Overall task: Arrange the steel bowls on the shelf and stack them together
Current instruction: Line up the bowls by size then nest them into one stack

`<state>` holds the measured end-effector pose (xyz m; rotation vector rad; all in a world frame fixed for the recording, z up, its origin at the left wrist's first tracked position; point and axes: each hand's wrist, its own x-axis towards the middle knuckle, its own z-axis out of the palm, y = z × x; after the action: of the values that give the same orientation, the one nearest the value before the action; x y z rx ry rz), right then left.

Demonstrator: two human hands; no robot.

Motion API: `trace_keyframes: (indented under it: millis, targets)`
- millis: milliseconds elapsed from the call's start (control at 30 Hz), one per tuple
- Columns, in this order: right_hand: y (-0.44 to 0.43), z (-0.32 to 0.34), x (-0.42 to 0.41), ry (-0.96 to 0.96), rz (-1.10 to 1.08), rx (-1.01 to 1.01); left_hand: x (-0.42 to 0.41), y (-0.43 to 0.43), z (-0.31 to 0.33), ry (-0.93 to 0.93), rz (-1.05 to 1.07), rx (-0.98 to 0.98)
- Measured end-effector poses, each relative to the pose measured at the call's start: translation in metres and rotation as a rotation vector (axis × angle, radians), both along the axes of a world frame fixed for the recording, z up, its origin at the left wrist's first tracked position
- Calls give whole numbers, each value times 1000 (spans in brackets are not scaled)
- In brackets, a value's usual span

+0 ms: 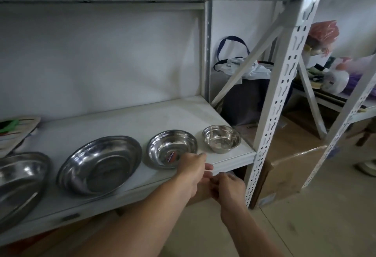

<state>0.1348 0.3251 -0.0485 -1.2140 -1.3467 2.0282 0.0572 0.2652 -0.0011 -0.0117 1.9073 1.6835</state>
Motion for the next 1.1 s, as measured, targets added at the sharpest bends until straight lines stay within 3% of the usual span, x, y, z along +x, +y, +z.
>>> trace_keyframes:
  millis: [200,267,500,567,700,767,900,1100]
  targets:
    - [-37,23,-5,-26,103,102,-6,-112,17,16,181,-58]
    - [-127,42,-37,-25,258,159,-26,-228,24,25,346,19]
    - [-128,44,-49,36,300,197,-31,-240,22,24,380,-27]
    - [-176,29,-95,-5,381,223,-64,-288,7,35,444,-45]
    - [-180,28,-99,-33,423,271,-69,-307,-5,324,623,-419]
    - [-178,26,-103,-54,456,304,-68,-316,-12,289,672,-461]
    - [-183,27,-115,-114,556,338,-74,-325,-43,89,713,-397]
    - [-187,30,-129,-153,560,338,-76,-321,-52,109,673,-228]
